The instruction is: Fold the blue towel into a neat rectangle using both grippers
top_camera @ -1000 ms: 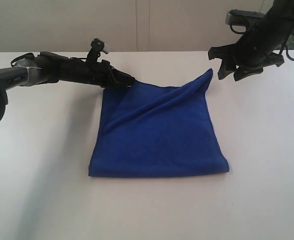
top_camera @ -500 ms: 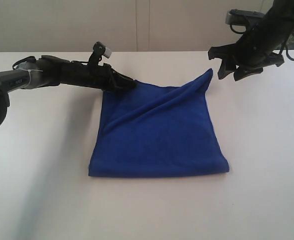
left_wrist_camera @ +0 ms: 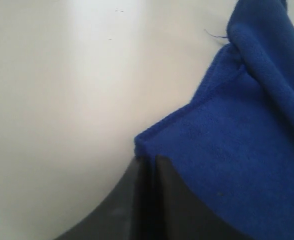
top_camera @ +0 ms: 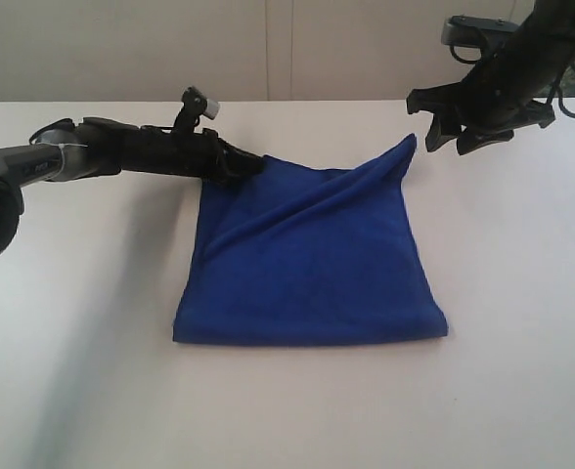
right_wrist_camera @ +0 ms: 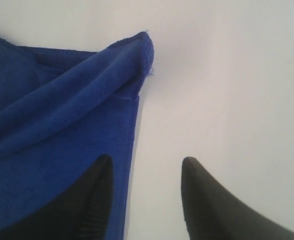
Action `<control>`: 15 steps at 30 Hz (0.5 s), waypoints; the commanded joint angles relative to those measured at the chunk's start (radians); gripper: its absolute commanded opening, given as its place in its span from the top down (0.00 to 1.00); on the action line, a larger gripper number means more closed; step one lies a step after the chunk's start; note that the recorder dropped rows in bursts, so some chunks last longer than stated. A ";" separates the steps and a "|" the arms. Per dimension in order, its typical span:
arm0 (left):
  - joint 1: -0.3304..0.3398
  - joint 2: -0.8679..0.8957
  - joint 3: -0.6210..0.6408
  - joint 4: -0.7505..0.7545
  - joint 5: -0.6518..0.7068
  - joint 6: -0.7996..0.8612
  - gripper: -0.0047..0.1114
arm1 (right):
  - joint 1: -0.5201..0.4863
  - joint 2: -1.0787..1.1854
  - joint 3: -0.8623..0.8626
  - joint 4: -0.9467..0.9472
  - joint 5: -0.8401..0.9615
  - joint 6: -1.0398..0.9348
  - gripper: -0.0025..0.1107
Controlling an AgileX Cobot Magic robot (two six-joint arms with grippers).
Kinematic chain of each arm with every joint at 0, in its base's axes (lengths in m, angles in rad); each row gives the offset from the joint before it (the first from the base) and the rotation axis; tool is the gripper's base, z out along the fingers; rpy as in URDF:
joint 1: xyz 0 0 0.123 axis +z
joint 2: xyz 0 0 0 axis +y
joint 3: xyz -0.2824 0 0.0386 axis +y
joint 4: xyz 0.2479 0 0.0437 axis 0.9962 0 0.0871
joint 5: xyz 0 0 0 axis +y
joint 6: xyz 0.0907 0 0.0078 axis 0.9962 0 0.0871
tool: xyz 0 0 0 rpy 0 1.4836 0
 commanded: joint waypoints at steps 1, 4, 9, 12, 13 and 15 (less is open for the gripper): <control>-0.019 0.014 -0.004 -0.005 -0.118 -0.045 0.96 | -0.004 -0.004 0.006 0.002 0.001 0.004 0.61; -0.025 0.014 -0.004 -0.012 -0.113 -0.041 0.96 | -0.004 -0.004 0.006 0.002 -0.001 0.004 0.61; -0.019 -0.004 -0.004 -0.020 -0.033 -0.075 0.96 | -0.002 -0.004 0.006 0.002 -0.001 0.004 0.61; -0.019 -0.010 -0.004 -0.020 -0.039 -0.075 0.96 | -0.002 -0.004 0.006 0.002 0.001 0.004 0.61; -0.019 -0.010 -0.004 -0.020 -0.044 -0.075 0.96 | -0.002 -0.004 0.006 0.002 0.001 0.004 0.61; -0.019 -0.010 -0.004 -0.016 -0.051 -0.075 0.93 | -0.002 -0.004 0.006 0.002 0.003 0.004 0.61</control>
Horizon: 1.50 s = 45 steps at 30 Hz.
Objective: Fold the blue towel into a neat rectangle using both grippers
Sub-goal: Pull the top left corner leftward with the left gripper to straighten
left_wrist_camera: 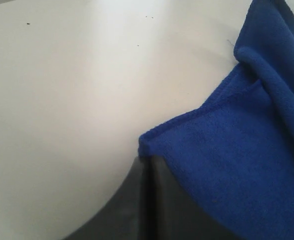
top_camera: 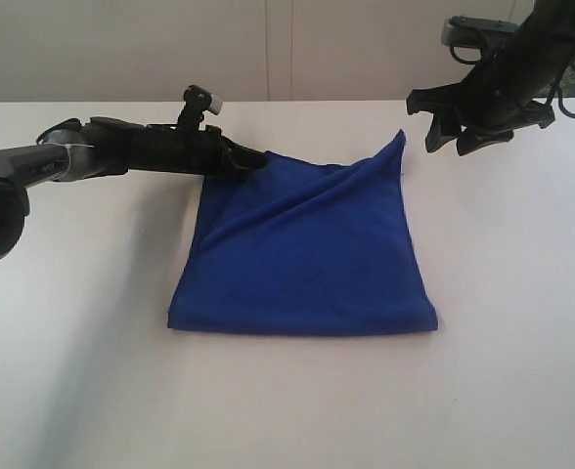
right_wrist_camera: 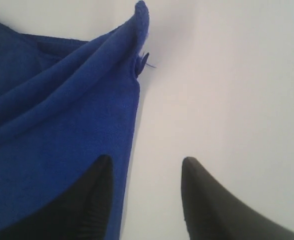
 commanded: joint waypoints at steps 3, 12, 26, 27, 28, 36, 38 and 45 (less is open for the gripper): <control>0.005 -0.011 0.003 0.007 -0.007 -0.005 0.75 | -0.002 -0.004 0.006 0.002 0.001 0.004 0.61; 0.012 -0.011 0.003 -0.004 0.009 -0.012 0.69 | -0.002 -0.004 0.006 0.002 -0.019 0.004 0.61; 0.012 -0.011 0.003 -0.099 -0.005 0.085 0.96 | -0.002 -0.004 0.006 0.002 -0.029 0.004 0.61; 0.012 -0.011 0.003 -0.099 -0.006 0.085 0.96 | -0.002 -0.004 0.006 0.002 -0.029 0.004 0.61; 0.012 -0.011 0.003 -0.099 -0.006 0.085 0.96 | -0.002 -0.004 0.006 0.002 -0.029 0.004 0.61; 0.014 -0.011 0.003 -0.120 0.045 0.085 0.96 | -0.002 -0.004 0.006 0.002 -0.027 0.004 0.61; 0.015 -0.016 0.003 -0.120 0.074 0.083 0.96 | -0.002 -0.004 0.006 0.002 -0.027 0.004 0.61; 0.026 -0.094 0.003 -0.045 0.030 -0.016 0.96 | -0.002 -0.004 0.006 0.002 -0.027 0.004 0.61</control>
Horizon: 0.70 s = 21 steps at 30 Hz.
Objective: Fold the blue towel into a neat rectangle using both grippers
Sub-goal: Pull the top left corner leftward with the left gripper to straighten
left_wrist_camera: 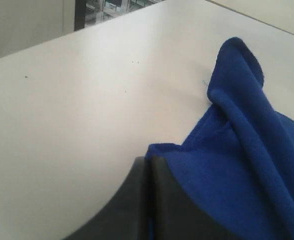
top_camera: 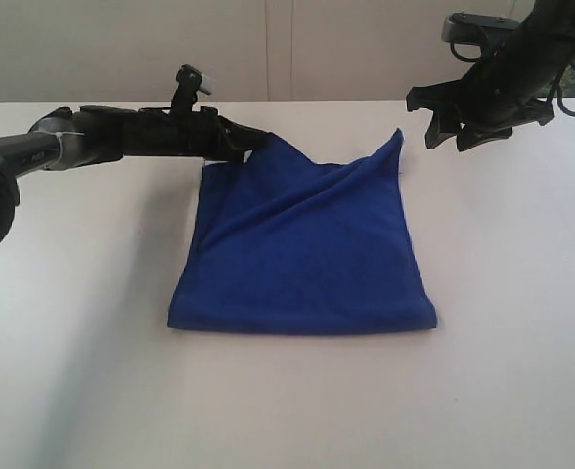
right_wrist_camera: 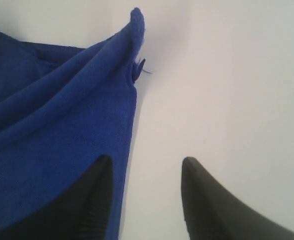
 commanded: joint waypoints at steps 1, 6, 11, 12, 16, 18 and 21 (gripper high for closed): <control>0.015 -0.063 -0.001 0.063 -0.046 -0.115 0.96 | -0.002 -0.004 0.006 0.002 -0.004 0.004 0.61; 0.033 -0.080 -0.001 0.112 -0.027 -0.187 0.96 | -0.002 -0.004 0.006 0.002 -0.002 0.004 0.61; 0.047 -0.109 -0.001 0.176 -0.024 -0.246 0.96 | -0.002 -0.004 0.006 0.002 -0.002 0.004 0.61; 0.050 -0.113 -0.001 0.195 -0.023 -0.259 0.96 | -0.002 -0.004 0.006 0.002 -0.002 0.004 0.61; 0.056 -0.124 -0.001 0.220 -0.023 -0.281 0.96 | -0.002 -0.004 0.006 0.002 -0.002 0.004 0.61; 0.057 -0.124 -0.001 0.226 -0.021 -0.293 0.96 | -0.002 -0.004 0.006 0.002 -0.002 0.004 0.61; 0.060 -0.124 -0.001 0.262 -0.021 -0.316 0.96 | -0.002 -0.004 0.006 0.002 -0.002 0.004 0.61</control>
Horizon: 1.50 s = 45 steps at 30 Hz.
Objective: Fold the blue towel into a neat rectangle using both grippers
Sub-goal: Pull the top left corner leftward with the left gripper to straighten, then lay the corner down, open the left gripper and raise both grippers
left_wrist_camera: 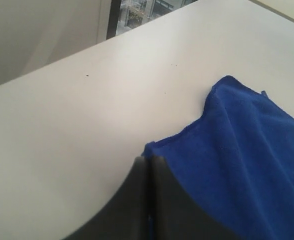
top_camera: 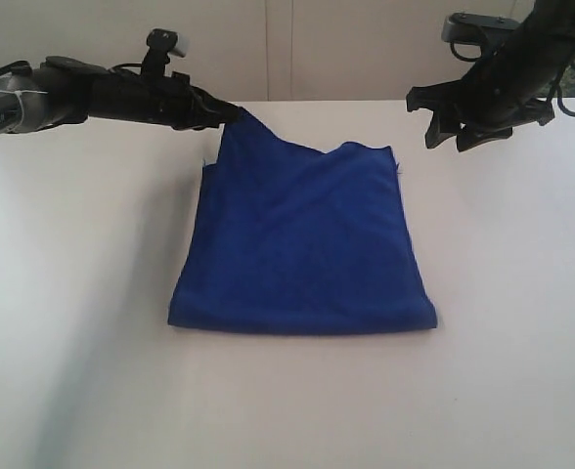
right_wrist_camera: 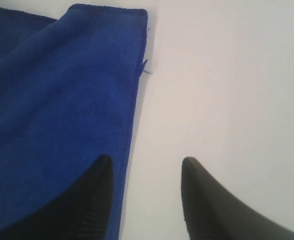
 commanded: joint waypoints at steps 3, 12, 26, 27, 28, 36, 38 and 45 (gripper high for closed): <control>0.009 -0.011 -0.001 0.039 0.026 -0.034 0.96 | -0.002 -0.004 0.006 0.002 0.000 0.004 0.61; 0.009 -0.011 -0.001 0.052 0.025 -0.036 0.96 | -0.002 -0.004 0.006 0.002 0.000 0.000 0.61; 0.014 -0.011 -0.001 0.141 -0.029 -0.088 0.96 | -0.002 -0.004 0.006 0.002 0.000 0.000 0.61; 0.016 -0.011 -0.001 0.141 -0.033 -0.096 0.96 | -0.002 -0.004 0.006 0.002 0.000 0.000 0.61; 0.018 -0.011 -0.001 0.141 -0.035 -0.099 0.96 | -0.002 -0.004 0.006 0.002 0.000 0.000 0.61; 0.019 -0.011 -0.001 0.189 -0.049 -0.115 0.96 | -0.002 -0.004 0.006 0.002 0.000 0.000 0.61; 0.019 -0.007 -0.001 0.205 -0.055 -0.120 0.96 | -0.002 -0.004 0.006 0.002 0.000 0.000 0.61; 0.019 0.015 -0.001 0.212 -0.061 -0.124 0.96 | -0.002 -0.004 0.006 0.002 0.000 0.000 0.61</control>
